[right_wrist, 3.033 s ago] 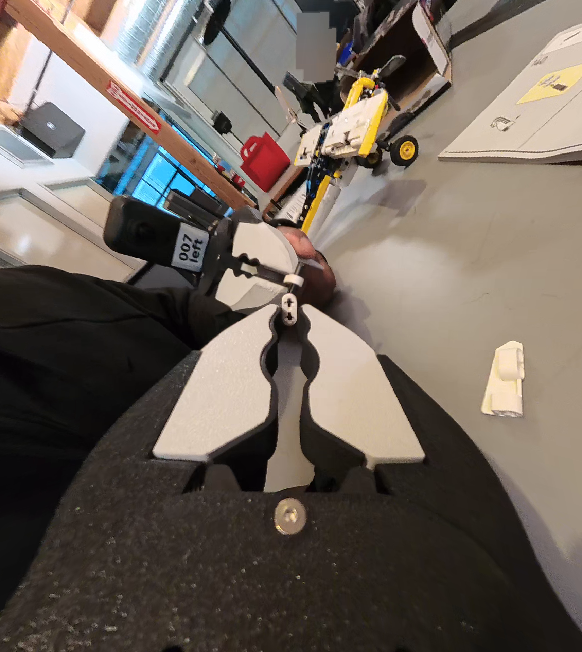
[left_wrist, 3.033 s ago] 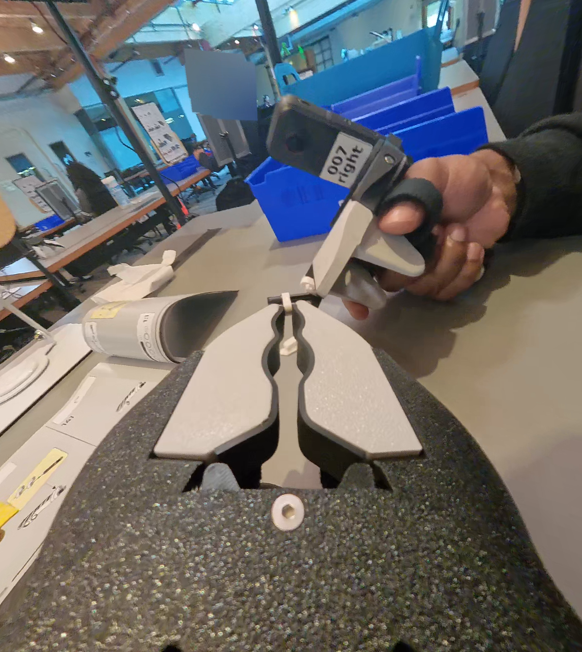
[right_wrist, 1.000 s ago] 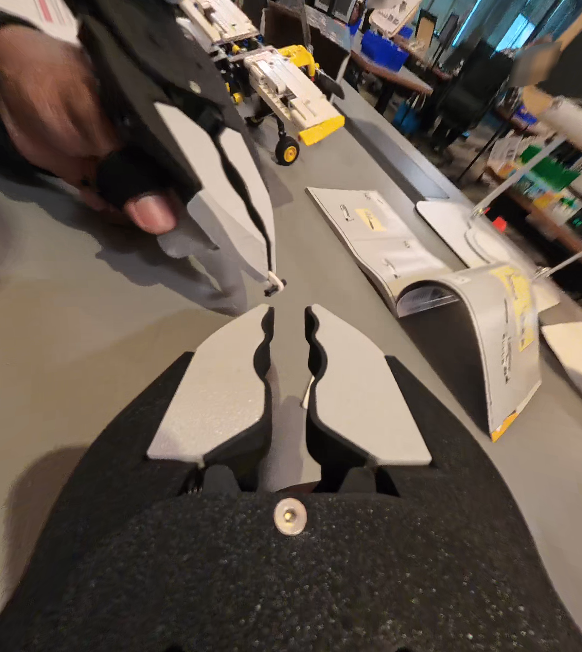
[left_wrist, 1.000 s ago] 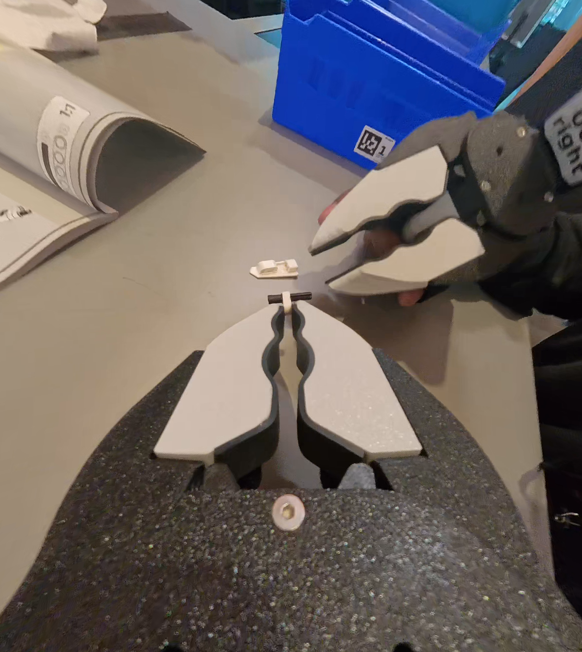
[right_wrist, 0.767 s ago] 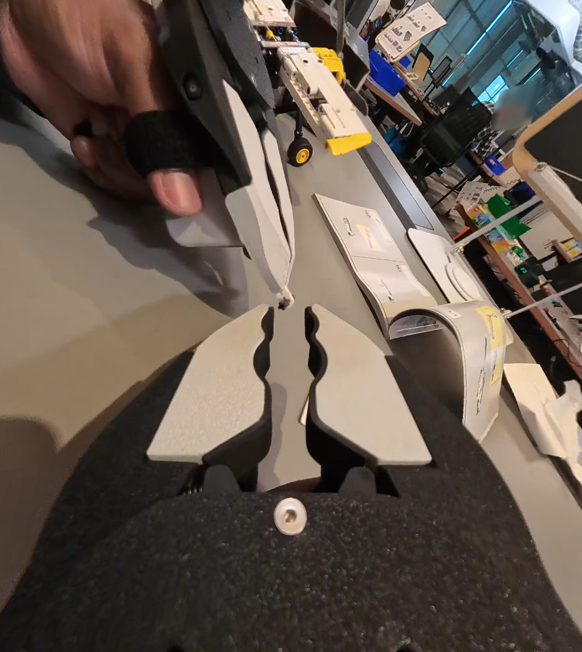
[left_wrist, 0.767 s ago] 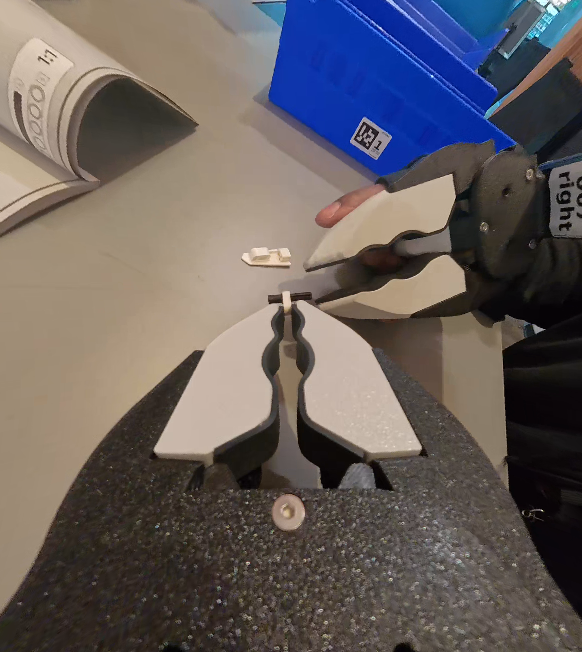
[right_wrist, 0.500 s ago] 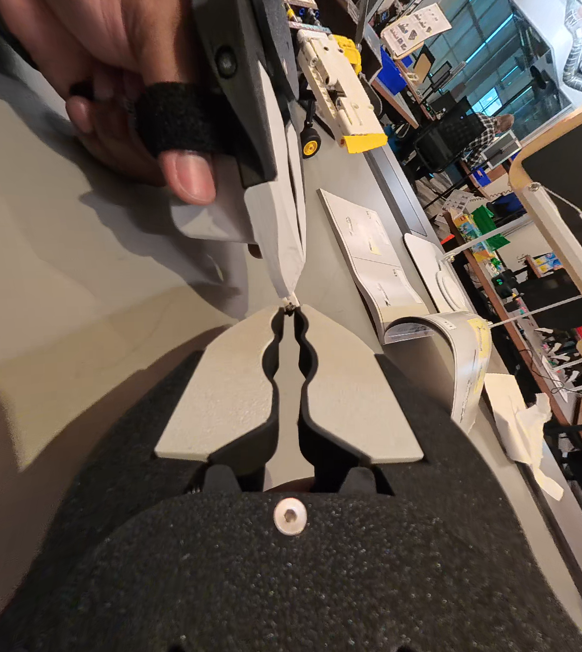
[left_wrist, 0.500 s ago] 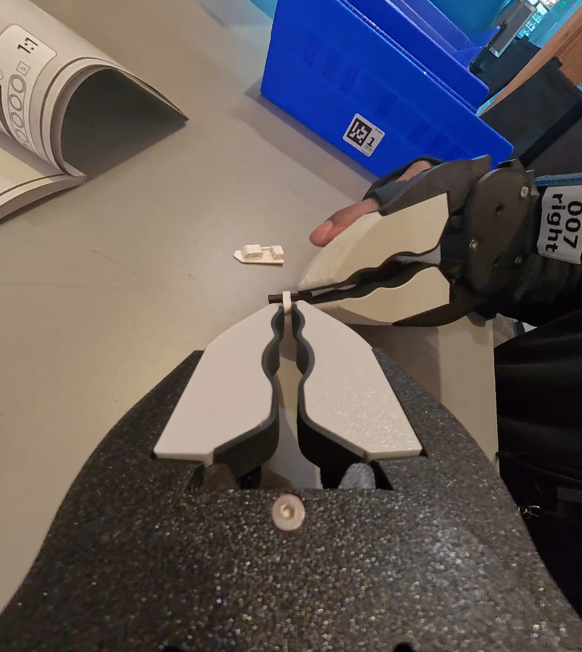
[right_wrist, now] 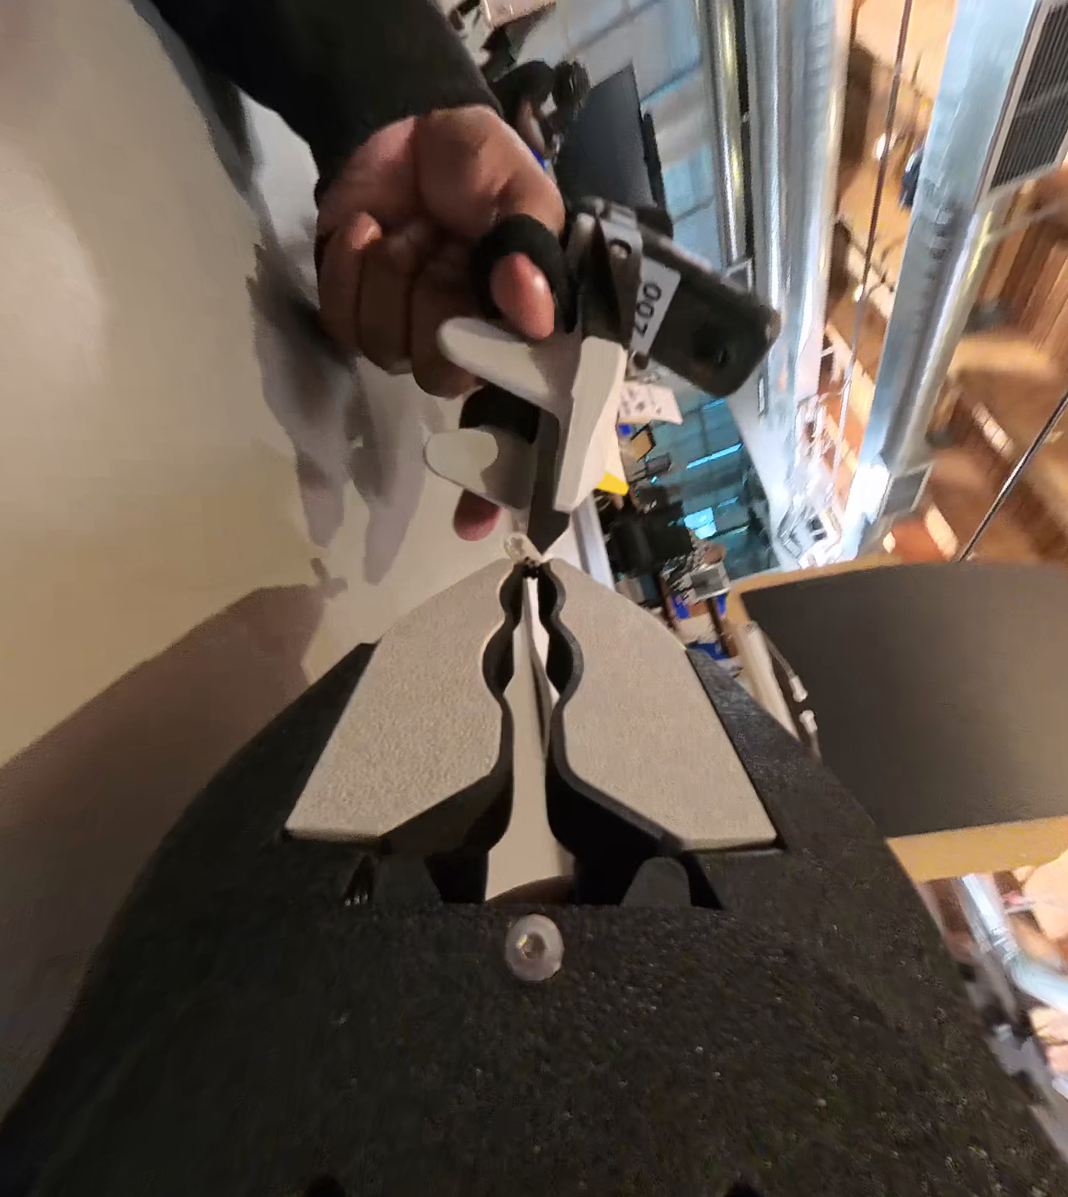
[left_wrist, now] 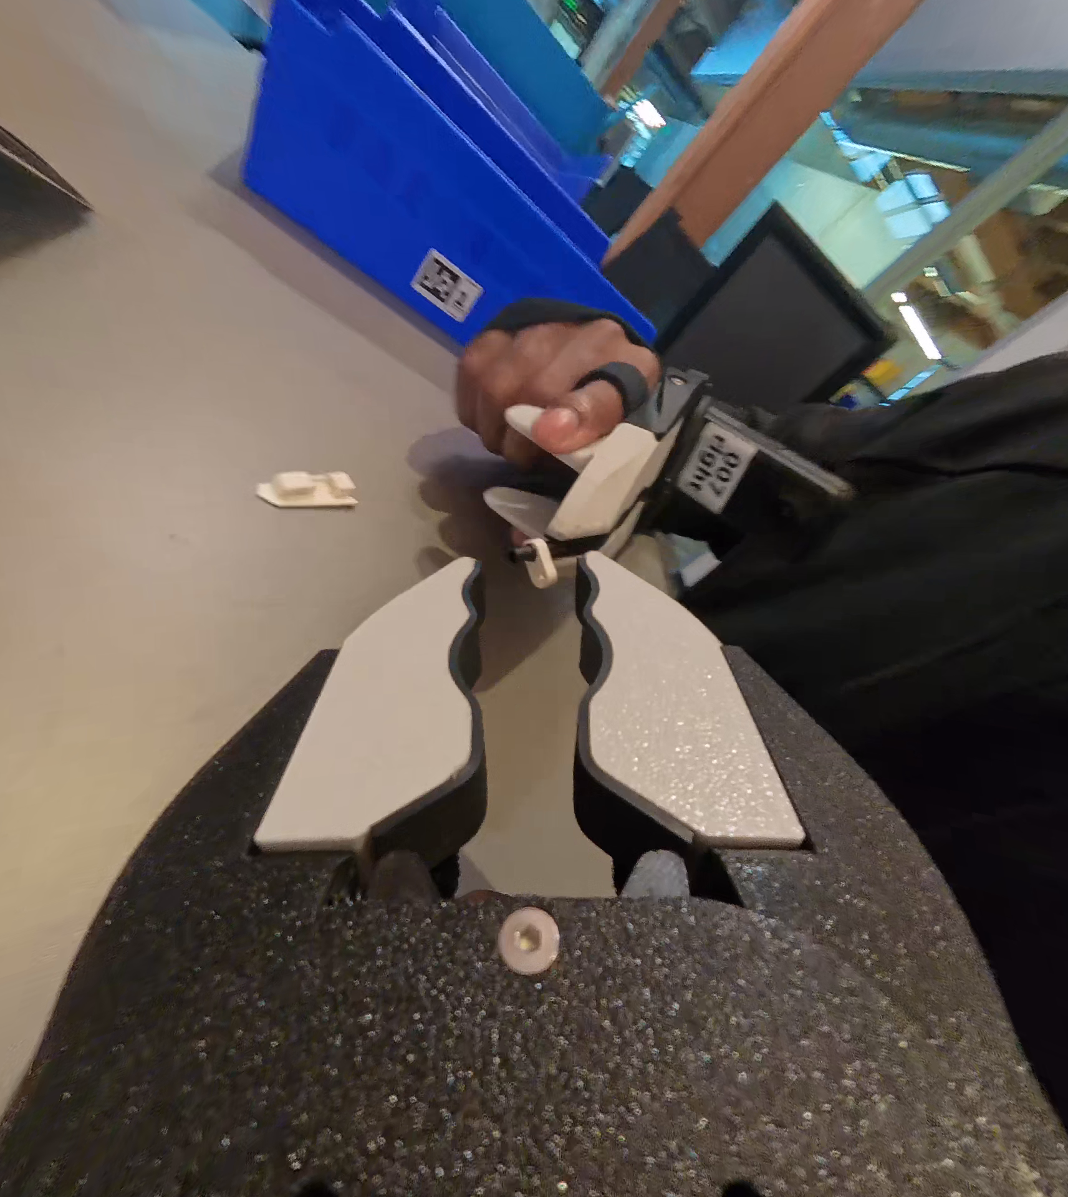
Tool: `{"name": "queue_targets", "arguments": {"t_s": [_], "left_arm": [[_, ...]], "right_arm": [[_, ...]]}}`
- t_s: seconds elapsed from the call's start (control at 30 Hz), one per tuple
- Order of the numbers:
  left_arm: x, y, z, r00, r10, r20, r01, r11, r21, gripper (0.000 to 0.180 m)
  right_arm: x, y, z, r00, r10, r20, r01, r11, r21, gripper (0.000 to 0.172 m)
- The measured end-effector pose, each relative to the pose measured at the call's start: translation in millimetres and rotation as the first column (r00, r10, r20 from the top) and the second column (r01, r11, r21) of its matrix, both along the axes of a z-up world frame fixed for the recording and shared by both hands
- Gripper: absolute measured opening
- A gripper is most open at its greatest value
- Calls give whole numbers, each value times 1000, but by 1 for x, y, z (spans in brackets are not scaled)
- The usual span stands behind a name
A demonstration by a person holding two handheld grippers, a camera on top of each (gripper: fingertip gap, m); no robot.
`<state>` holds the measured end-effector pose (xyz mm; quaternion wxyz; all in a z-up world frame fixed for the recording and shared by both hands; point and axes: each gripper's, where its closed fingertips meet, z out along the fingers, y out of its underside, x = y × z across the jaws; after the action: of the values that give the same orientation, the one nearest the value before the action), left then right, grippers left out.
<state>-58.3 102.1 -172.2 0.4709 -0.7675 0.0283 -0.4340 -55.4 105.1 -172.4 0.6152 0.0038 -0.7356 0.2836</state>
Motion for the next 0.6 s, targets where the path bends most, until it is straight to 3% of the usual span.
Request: {"name": "queue_targets", "arguments": {"t_s": [0.2,0.4,0.6], "left_arm": [[7,0,0,989,-56,134,64,996,-58,18],[20,-3,-10,983,-138,125,153,980,-125,18],[27,-9,-7,964,-211,161,230,967,-112,17]], "right_arm": [[1,-9,-11,992,101,-76,-87,982,167,4],[5,-20,-11,983,146,-108,-123,973,197,4],[9,-22,-10,979,159,-124,-130,968,215,4]]}}
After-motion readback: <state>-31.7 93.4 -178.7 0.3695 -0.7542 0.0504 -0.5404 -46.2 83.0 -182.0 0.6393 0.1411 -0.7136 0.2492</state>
